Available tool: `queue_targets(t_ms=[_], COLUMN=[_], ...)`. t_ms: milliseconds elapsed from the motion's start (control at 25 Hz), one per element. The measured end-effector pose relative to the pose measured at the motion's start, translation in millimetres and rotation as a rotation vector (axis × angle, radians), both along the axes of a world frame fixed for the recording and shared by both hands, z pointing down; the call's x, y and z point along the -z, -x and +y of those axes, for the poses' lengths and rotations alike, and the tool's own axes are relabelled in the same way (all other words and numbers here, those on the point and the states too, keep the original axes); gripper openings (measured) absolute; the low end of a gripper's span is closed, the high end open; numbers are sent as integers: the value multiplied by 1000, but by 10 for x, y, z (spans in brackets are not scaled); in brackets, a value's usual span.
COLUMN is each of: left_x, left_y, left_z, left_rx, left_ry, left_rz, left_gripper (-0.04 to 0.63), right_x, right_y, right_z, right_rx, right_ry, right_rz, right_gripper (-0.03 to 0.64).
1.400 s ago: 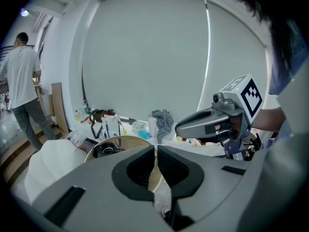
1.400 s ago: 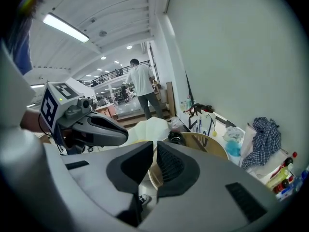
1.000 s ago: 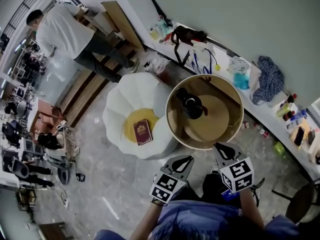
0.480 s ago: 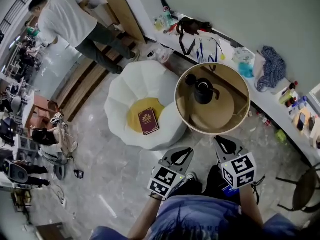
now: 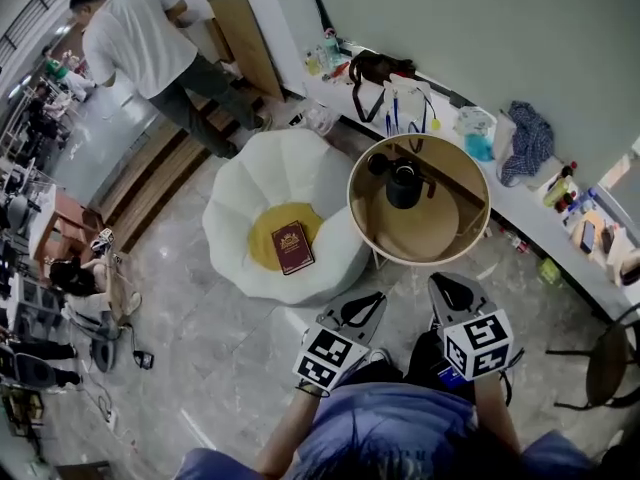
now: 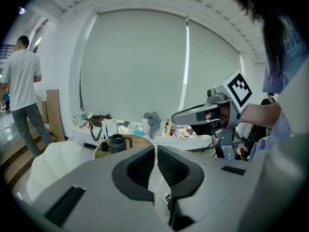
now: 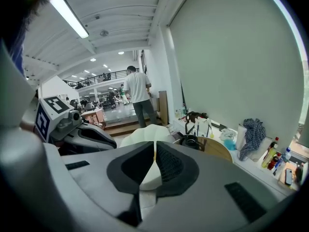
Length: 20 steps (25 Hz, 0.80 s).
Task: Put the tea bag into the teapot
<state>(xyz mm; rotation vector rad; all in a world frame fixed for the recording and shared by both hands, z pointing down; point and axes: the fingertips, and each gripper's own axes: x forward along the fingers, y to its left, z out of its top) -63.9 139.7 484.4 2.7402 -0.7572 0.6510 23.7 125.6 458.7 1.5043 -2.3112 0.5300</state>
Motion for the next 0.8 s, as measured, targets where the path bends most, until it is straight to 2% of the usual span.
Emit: queue_targets(t_ms=[320,800], left_x=[162,214], left_y=[34,83], left_z=[197,344], left_rx=[-44,-39], left_ry=[-41,-51], left_rz=[40,69], left_gripper=[18,18], right_x=[104,247], right_y=[-123,-529], right_z=[204,284], right_rx=[-100,-208], right_ry=[-29,-68], right_rz=[44,77], right_gripper=[25,25])
